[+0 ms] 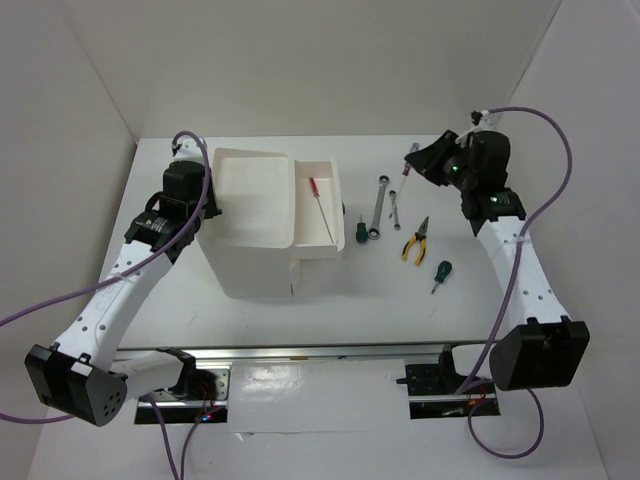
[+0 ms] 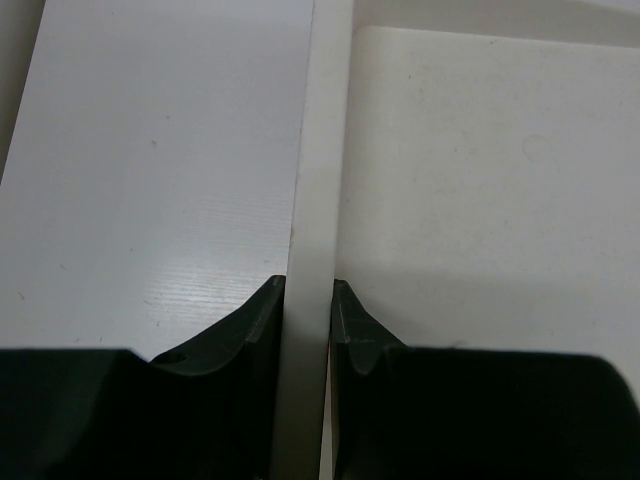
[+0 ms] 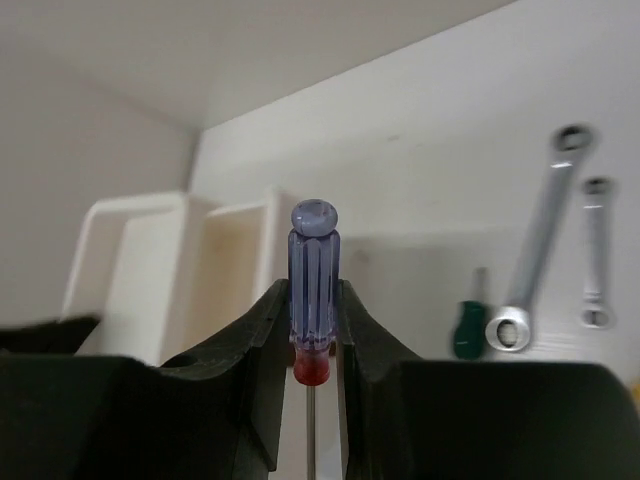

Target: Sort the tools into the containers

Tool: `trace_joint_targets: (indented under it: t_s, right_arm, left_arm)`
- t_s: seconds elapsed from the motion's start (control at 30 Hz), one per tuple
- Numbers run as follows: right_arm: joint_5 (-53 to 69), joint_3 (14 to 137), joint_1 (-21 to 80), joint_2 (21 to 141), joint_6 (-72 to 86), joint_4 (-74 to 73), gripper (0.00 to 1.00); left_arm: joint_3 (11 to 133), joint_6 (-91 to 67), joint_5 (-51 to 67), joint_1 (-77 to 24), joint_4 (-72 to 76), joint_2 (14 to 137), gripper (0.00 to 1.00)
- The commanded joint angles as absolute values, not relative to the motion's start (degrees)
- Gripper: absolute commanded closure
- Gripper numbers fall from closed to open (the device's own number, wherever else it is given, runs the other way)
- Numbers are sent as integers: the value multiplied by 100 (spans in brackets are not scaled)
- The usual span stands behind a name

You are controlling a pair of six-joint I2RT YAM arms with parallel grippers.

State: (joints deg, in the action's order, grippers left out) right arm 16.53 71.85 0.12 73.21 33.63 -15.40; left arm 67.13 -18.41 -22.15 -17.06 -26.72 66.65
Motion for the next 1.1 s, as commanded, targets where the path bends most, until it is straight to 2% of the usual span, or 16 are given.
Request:
trace_joint_targets:
  t_s: [0.0,0.2,0.47,0.5,0.53,0.57,0.67,0.8,0.83,0.87,0.9,0.93,0.97,1.0,1.07]
  right_arm:
    - [3216,6812,796,7383,4104,-81,100]
    - [2727,7531,2194,8067,4104,-9,100]
    - [2180,8016,2848,8788,3938,-70,100]
    - [2127,8094,2909,8902,3877,-175,94]
    - [2127,8095,2909,8903,3876,-176,65]
    - [2127,8095,2909,8973,3876,-176,50]
    - [1934,8147,2962,9026,3727,-176,19]
    - [1390,8428,2892,9026,3297,-718,16]
    - [780,8542,2892,8878,3044,-903,20]
    - [295,8543,2892,8790,2919,-1105,35]
    - [-215,8543,2892,8711,2822,-1299,35]
    - [-698,8543,2892,8640,2821,-1666,70]
    - [-1321,8543,2822,8587,2699,-1844,87]
    - [-1492,8543,2734,8587,2637,-2002,98]
    - [-1826,8543,2681,8665,2567,-2416,100]
  left_arm:
    - [6627,-2285,-1872,-1767,-3164,6724,96]
    - [6627,-2285,-1872,-1767,-3164,6724,96]
    - [6627,-2285,-1872,-1767,-3164,6724,96]
    - [6627,-2285,-1872,-1767,-3164,6724,96]
    - [6627,-2285,-1872,-1767,-3164,6724,96]
    - [6627,-2285,-1872,-1767,-3164,6724,96]
    - [6627,-2285,-1872,-1767,-3164,6724,96]
    - [6627,-2285,-1872,-1767,-3164,6724,96]
    - [6627,-2285,-1872,-1767,-3164,6724,96]
    - [6627,-2285,-1872,-1767,-3164,6724,96]
    - [6627,-2285,-1872,-1767,-3164,6724,96]
    - [6627,-2285,-1872,-1767,-3164,6724,96]
    - [6627,-2285,-1872,-1767,-3164,6671,96]
    - [6627,-2285,-1872,-1767,-3164,6671,96]
    - [6627,-2285,-1872,-1767,-3164,6671,96]
